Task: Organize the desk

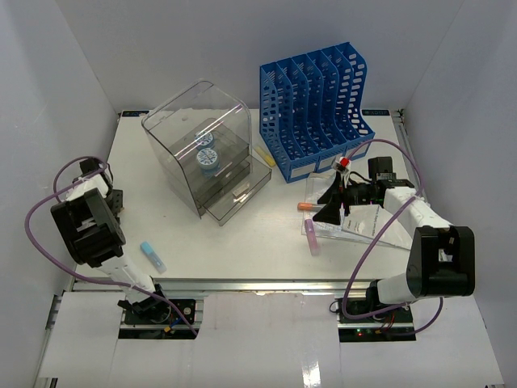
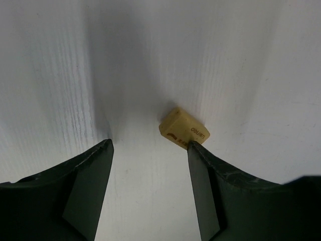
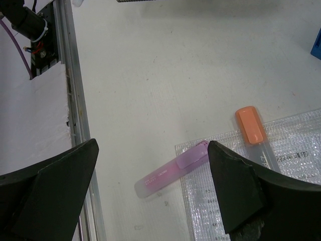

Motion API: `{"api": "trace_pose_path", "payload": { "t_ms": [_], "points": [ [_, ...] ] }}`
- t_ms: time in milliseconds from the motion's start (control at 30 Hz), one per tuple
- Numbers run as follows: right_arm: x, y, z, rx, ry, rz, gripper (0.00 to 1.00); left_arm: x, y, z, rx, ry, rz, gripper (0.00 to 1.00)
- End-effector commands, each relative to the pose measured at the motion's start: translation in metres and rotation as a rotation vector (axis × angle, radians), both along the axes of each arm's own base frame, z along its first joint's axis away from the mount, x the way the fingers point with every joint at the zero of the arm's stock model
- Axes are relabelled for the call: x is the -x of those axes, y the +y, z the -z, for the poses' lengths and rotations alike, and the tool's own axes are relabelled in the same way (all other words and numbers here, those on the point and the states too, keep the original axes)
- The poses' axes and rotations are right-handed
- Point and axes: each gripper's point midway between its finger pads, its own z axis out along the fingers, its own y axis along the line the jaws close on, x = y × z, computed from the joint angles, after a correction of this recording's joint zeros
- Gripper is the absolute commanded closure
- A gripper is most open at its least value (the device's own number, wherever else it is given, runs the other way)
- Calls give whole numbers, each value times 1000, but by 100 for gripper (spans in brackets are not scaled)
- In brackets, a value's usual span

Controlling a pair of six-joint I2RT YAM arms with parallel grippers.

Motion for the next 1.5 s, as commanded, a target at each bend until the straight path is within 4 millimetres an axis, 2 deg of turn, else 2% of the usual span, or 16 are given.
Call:
{"api": "trace_pose_path", "payload": {
  "t_ms": [0,133,333,733,900,1100,1267,1467],
  "points": [
    [-9,0,-10,-12,-47,-10,4,-14,5,-6,-1,-58,1,26],
    [-9,0,-8,-9,-37,-10,4,-21,2,-14,16,-115,10,21],
    [-10,-1,-9,-5,-43,-8,5,-35,3,-26,24,-170,21,19],
    [-11,-2,-8,-5,-38,-4,5,-30,19,10,39,-64,29,21],
    [-11,-3,-7,-5,-34,-1,5,-28,23,17,30,-30,35,32],
    [-11,-3,-9,-15,-31,0,8,-25,18,20,37,-29,95,68],
    [-10,-4,-12,-22,-38,-1,10,-26,7,15,50,-74,167,79],
    [-7,-4,-19,-43,-54,-4,10,-30,-15,-11,62,-194,324,94]
  ]
}}
